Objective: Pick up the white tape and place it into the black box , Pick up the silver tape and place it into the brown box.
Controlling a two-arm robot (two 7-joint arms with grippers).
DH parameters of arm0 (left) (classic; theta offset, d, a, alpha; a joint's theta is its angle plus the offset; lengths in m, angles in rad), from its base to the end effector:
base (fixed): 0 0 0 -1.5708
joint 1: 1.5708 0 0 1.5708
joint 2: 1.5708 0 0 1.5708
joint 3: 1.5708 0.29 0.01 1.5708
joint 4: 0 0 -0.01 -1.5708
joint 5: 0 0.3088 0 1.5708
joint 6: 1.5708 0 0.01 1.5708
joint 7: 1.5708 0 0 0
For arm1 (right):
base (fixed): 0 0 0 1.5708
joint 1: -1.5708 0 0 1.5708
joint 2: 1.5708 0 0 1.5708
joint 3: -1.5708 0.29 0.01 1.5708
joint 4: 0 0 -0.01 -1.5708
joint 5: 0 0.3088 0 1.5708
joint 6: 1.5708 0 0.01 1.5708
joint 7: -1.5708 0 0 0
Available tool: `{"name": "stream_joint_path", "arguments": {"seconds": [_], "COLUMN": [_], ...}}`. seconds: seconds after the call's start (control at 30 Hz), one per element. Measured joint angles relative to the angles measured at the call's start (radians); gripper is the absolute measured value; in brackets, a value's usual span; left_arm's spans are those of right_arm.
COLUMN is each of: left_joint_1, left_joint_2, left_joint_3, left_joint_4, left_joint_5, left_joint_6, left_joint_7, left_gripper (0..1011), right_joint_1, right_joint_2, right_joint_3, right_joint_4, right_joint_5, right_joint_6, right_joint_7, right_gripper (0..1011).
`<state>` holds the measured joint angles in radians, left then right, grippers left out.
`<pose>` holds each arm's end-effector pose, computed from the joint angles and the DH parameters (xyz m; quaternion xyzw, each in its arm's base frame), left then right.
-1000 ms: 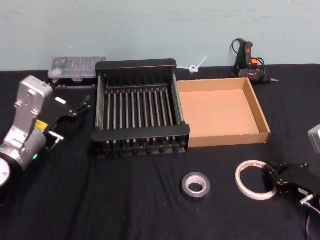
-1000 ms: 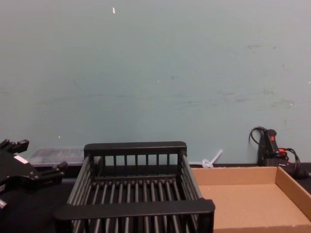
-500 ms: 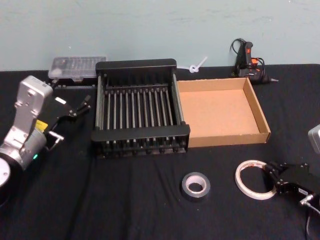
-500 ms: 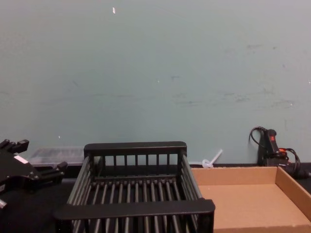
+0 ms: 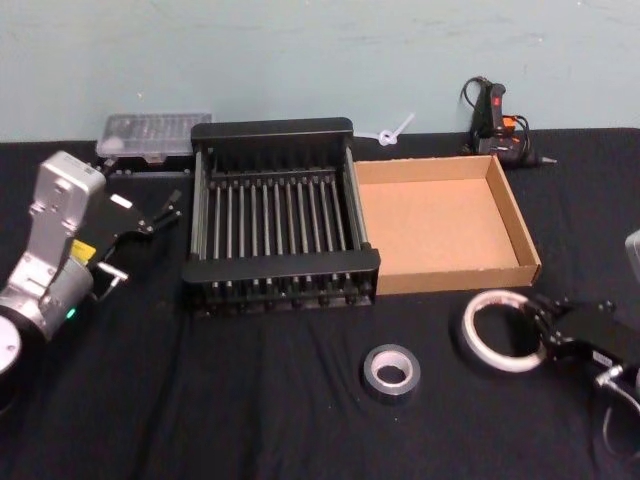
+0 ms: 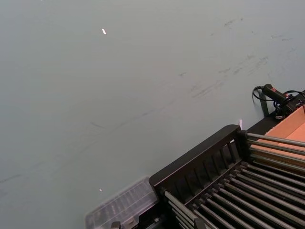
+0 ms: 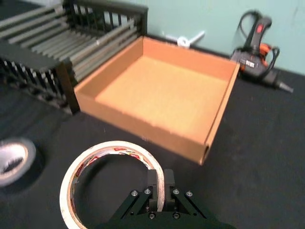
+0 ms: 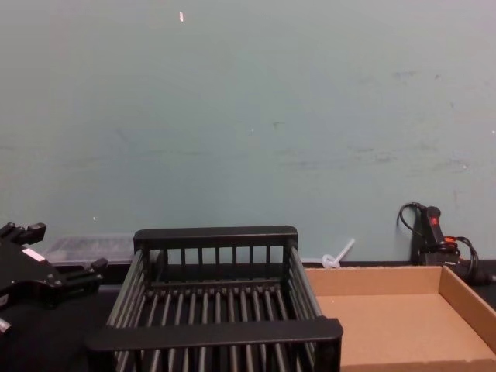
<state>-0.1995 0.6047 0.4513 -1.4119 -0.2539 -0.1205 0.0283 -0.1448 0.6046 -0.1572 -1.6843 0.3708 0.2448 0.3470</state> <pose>0.3581 0.0827 -0.3023 0.1415 -0.1324 0.5800 0.7912 0.2844 -0.1083 -0.2927 -0.1977 0.0793 -0.4851 0.8481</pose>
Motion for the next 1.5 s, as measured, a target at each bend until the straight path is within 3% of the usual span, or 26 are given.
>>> {"name": "stream_joint_path", "arguments": {"seconds": [0.23, 0.77, 1.17, 1.5], "left_joint_1": [0.000, 0.000, 0.000, 0.000], "left_joint_2": [0.000, 0.000, 0.000, 0.000], "left_joint_3": [0.000, 0.000, 0.000, 0.000], "left_joint_4": [0.000, 0.000, 0.000, 0.000], "left_joint_5": [0.000, 0.000, 0.000, 0.000], "left_joint_6": [0.000, 0.000, 0.000, 0.000], "left_joint_7": [0.000, 0.000, 0.000, 0.000], "left_gripper": [1002, 1002, 1001, 1001], "right_joint_1": [0.056, 0.244, 0.353, 0.455], "right_joint_2": [-0.032, -0.118, -0.161, -0.229], "right_joint_3": [-0.012, -0.100, -0.170, -0.234], "right_joint_4": [0.003, 0.085, 0.151, 0.233], "right_joint_5": [0.001, -0.042, -0.113, -0.175], "right_joint_6": [-0.018, -0.027, -0.036, -0.046], "right_joint_7": [-0.001, -0.001, 0.009, 0.022], "right_gripper": [91, 91, 91, 91]}}
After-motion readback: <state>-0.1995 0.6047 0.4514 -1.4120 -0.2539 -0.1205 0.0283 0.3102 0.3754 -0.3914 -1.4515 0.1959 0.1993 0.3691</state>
